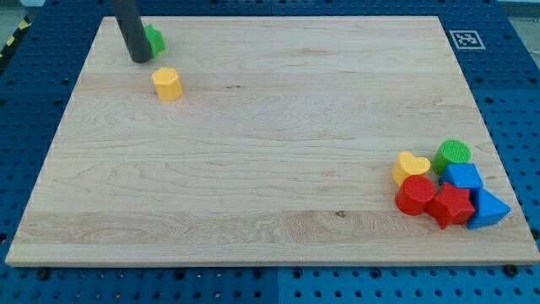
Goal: Slightly move the green star towards the right
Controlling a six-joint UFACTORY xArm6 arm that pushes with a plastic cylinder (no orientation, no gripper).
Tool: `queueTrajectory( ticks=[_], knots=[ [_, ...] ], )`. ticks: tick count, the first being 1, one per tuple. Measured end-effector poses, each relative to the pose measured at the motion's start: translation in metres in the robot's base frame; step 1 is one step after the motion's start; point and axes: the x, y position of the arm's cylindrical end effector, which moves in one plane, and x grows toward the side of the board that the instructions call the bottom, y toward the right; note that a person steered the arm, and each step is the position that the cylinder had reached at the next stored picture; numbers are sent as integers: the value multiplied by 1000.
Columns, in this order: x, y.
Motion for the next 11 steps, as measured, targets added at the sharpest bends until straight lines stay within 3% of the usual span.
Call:
queueTrajectory(
  ticks=[3,5,7,11],
  knots=[
    [-33,-4],
    [3,-41],
    [-54,-41],
    [-74,43]
  ],
)
